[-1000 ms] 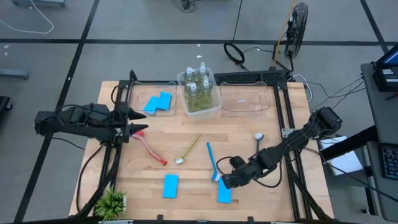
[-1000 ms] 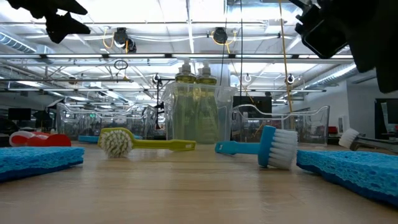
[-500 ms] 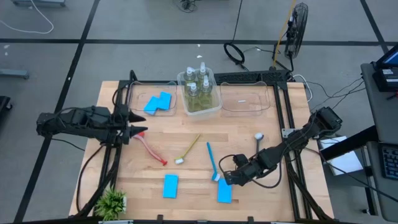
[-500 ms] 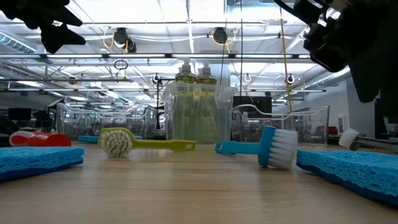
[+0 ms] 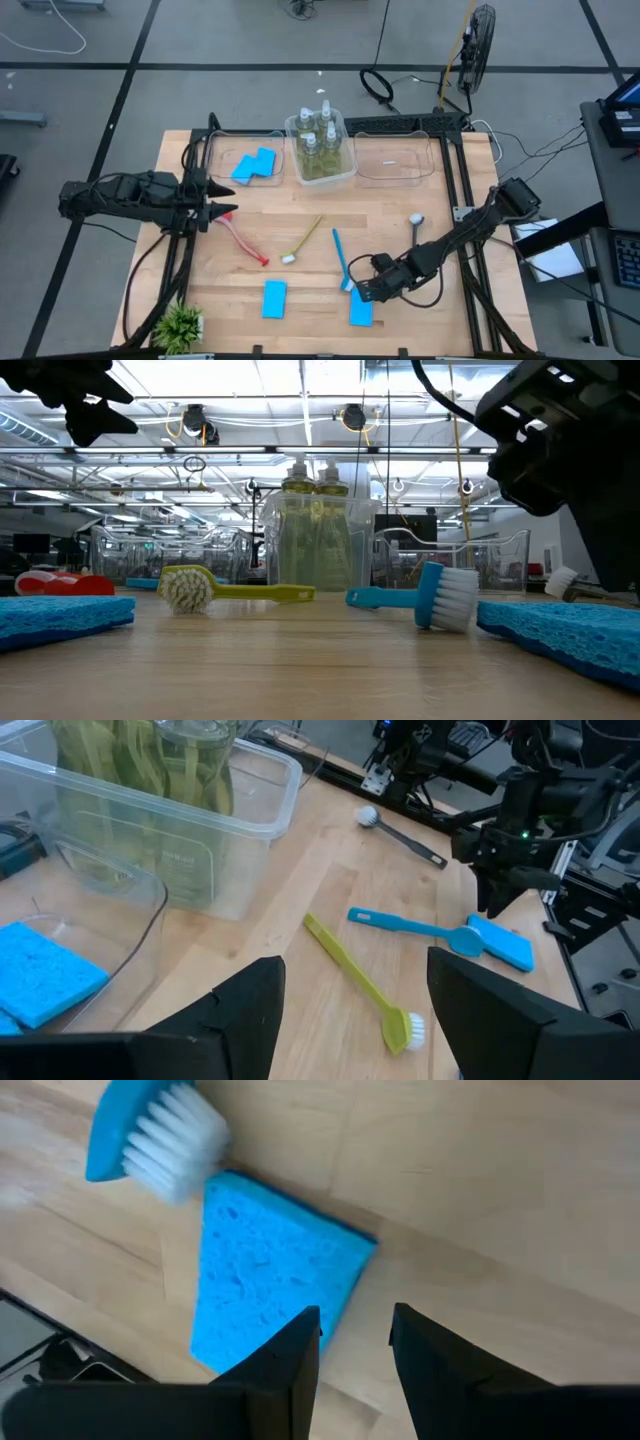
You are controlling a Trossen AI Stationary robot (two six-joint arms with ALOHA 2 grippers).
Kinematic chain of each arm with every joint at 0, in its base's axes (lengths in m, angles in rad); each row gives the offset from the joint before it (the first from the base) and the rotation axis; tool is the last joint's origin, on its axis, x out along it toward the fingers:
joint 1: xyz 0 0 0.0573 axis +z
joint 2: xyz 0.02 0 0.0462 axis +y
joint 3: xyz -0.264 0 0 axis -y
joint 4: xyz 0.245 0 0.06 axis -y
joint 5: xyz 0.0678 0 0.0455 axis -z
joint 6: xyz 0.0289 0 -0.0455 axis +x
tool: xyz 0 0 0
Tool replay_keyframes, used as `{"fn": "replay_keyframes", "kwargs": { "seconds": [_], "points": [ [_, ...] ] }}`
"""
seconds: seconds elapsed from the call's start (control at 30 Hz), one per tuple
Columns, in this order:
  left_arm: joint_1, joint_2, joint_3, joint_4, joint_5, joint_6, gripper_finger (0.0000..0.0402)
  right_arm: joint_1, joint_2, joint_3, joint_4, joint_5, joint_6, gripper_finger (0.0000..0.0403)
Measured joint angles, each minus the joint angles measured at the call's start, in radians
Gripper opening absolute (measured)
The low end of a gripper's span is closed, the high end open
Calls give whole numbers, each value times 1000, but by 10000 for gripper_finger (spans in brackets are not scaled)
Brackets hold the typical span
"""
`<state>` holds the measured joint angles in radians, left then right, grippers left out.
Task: Pick & Place Kitchen Sink Supplies
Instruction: Put the blue sponge into the left transparent bin
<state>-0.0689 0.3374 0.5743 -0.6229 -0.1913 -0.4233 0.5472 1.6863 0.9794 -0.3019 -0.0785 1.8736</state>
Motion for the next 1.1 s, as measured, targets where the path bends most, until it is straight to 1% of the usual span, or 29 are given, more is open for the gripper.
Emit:
{"fn": "replay_keyframes", "kwargs": {
  "seconds": [0.2, 0.33, 0.47, 0.57, 0.73, 0.87, 1.1],
  "points": [
    [0, 0, 0, 33, 8, -1, 246, 0, -1, 0, 12, 29, -15, 114],
    [0, 0, 0, 33, 8, 4, 246, 0, 0, 0, 45, 27, -27, 114],
    [0, 0, 0, 33, 8, 7, 246, 0, 32, 1, 45, 25, -29, 114],
    [0, 0, 0, 33, 8, 6, 246, 0, 72, 2, 92, -3, -31, 114],
    [0, 0, 0, 36, 9, 6, 246, 4, 86, 3, 108, 21, -53, 110],
    [0, 0, 0, 36, 11, 2, 246, 5, 88, 3, 110, 27, -61, 83],
    [0, 0, 0, 36, 11, 1, 246, 5, 89, -9, 111, 31, -54, 20]
  ]
}}
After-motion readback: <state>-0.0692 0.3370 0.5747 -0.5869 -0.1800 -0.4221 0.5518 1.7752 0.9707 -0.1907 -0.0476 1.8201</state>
